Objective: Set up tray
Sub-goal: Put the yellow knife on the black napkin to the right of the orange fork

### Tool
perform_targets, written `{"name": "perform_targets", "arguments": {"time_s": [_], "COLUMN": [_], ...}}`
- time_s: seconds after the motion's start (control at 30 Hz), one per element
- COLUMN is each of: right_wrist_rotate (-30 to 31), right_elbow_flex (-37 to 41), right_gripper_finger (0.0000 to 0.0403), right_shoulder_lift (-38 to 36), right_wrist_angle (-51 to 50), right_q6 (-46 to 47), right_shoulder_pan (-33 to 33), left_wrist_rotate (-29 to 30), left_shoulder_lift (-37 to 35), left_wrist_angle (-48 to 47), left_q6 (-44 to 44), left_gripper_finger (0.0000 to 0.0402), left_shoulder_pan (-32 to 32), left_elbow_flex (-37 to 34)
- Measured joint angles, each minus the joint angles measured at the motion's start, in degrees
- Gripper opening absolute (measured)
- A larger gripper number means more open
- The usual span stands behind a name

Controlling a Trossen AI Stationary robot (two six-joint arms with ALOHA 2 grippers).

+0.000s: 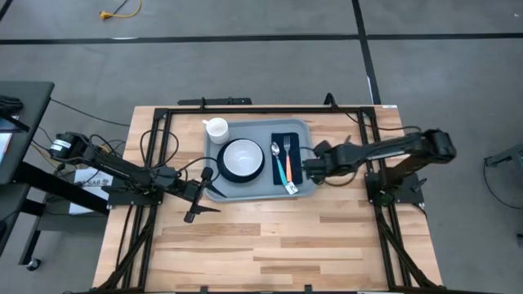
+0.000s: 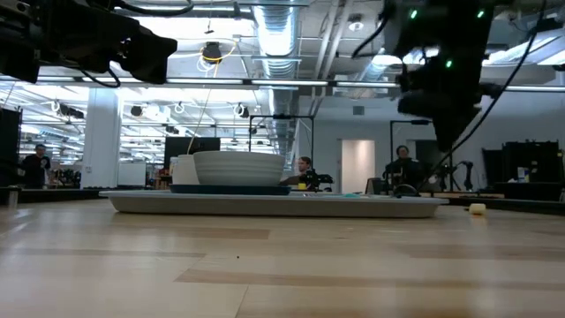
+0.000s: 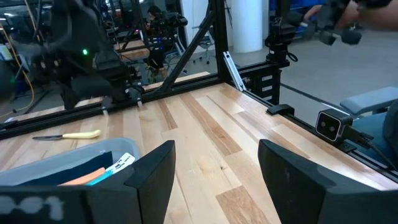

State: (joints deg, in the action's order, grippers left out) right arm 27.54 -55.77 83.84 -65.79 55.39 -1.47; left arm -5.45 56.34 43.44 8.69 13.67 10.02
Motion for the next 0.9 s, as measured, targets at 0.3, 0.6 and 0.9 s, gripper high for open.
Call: {"name": "perform_targets", "arguments": {"time_s": [0.3,0.6,0.9], "right_wrist_rotate": [-11.2,-21.9,-23.0], "right_elbow_flex": [0.0,-0.1,-0.1], "right_gripper_finger": [0.0046,0.011,0.0168], "right_shoulder_lift": [-7.8,-8.5,-3.8], "right_wrist_angle": [-6.3,-10.4,-1.6], "right_q6": [8.1,12.7,8.8], "right_shoulder_pan": [5.5,18.9,29.2], "left_wrist_rotate": [-0.3,-0.3,-0.2], "left_shoulder_lift": [0.0,0.0,-0.3], "left_wrist_angle": [0.0,-0.8,-5.4], "left_q6": [-1.7,-1.9,-0.5], "left_gripper_finger": [0.0219,0.0219,0.0219], "left_shoulder_pan": [0.0,0.0,0.0], "left_elbow_flex": [0.0,0.0,0.0]}}
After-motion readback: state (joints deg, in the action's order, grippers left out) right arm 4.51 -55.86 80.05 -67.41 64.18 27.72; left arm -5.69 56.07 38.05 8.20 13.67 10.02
